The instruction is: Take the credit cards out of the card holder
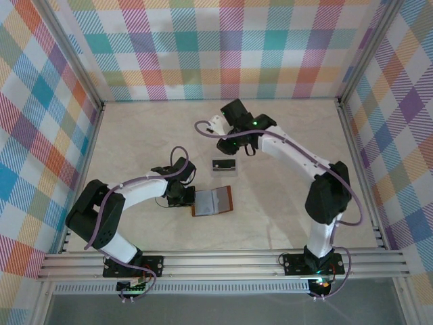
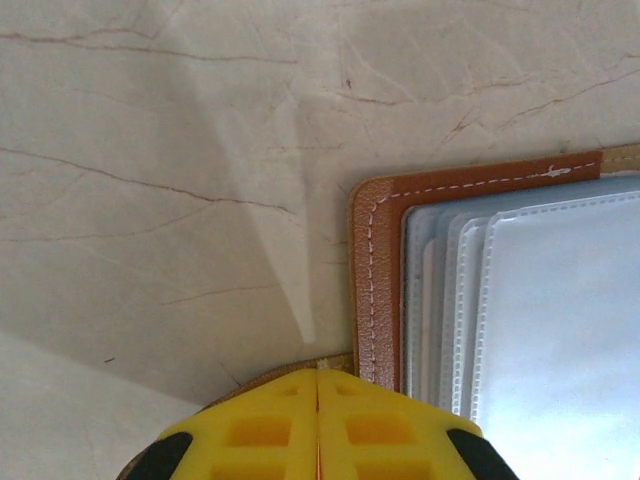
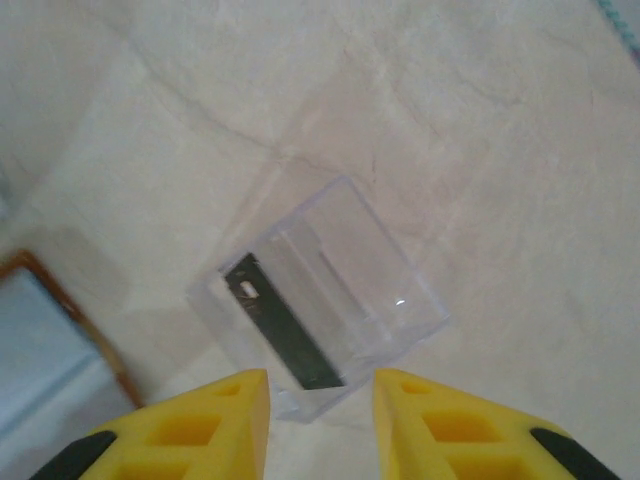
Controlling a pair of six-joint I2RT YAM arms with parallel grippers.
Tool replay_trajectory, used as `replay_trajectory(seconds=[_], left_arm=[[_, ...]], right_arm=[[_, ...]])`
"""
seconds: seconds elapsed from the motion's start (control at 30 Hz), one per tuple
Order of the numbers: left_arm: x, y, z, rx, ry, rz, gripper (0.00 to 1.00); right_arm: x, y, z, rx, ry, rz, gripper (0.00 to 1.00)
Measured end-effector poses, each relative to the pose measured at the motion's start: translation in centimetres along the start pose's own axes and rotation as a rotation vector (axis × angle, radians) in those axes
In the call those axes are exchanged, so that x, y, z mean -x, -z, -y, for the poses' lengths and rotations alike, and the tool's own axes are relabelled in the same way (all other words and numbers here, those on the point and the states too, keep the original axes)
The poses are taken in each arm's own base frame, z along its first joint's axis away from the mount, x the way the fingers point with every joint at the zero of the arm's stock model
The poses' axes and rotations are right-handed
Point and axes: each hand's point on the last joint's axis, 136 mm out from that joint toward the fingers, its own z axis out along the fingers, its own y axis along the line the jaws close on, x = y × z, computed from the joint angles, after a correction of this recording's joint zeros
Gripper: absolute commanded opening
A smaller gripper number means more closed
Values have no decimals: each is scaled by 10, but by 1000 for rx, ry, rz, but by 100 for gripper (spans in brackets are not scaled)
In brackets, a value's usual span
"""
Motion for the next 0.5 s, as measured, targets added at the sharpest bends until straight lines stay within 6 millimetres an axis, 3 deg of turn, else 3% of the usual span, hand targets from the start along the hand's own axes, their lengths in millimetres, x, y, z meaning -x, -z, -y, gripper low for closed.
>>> replay_trajectory(seconds=[0.13,0.23,0.5], left_arm=[[0,0,0,-3,0,-1,8],[0,0,2,-12,0,-2,8],[1,-2,7,-43,-3,8,8]], right_arm=[[-9,10,-14,54,-250,18,27],[-14,11,-33,133,-419,32,30],[-42,-4,-94,393,-797,-51,25]])
